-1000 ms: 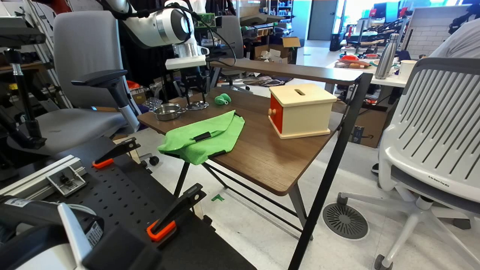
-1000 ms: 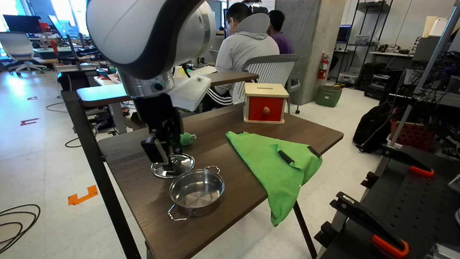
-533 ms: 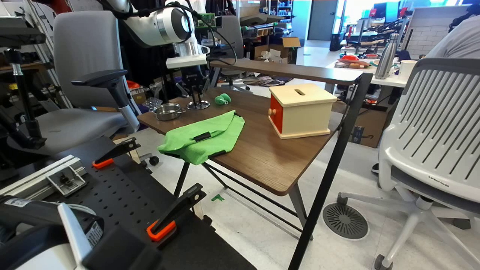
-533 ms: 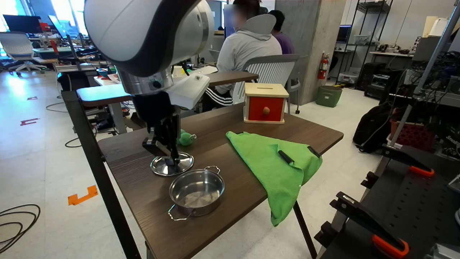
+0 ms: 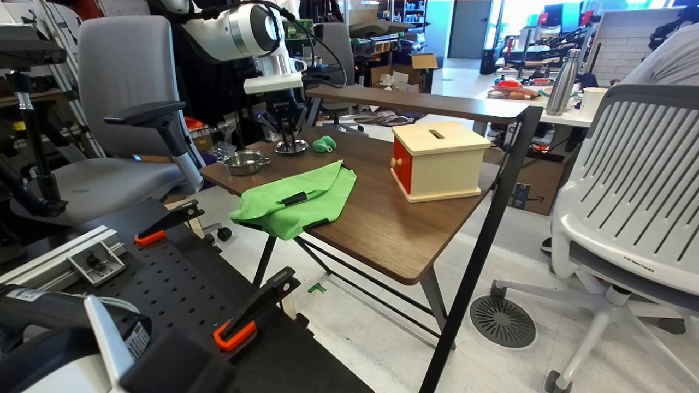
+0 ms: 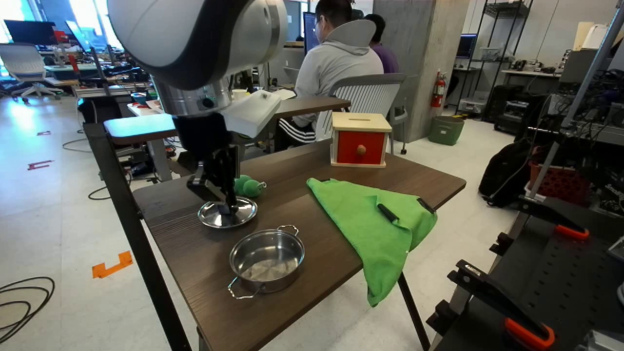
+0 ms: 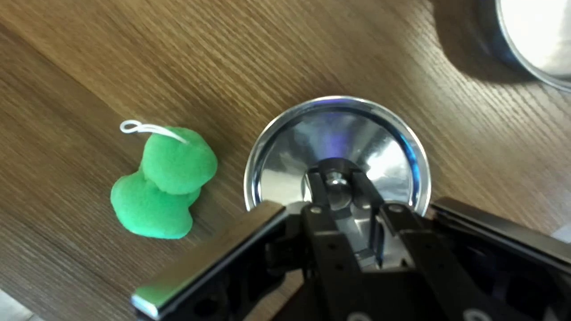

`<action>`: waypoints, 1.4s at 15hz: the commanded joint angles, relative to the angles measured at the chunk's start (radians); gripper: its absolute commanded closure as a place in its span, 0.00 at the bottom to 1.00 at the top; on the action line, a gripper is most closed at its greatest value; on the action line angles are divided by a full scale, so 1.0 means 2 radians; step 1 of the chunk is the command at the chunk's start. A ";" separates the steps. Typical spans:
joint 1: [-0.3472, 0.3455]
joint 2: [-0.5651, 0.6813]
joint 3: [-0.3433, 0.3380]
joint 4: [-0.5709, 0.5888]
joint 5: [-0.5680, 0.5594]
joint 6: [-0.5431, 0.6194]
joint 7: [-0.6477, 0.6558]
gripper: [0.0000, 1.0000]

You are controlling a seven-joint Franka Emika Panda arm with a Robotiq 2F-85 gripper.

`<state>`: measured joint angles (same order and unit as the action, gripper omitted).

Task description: Remove the silver lid from the silver pot

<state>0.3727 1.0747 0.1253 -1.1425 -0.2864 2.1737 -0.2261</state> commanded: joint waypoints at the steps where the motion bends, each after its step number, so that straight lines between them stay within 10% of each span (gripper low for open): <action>1: -0.004 -0.033 0.004 -0.014 0.002 -0.008 -0.005 0.95; 21: -0.007 -0.222 0.042 -0.326 -0.046 0.007 -0.115 0.95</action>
<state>0.3699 0.6840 0.1972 -1.7067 -0.3309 2.1619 -0.4612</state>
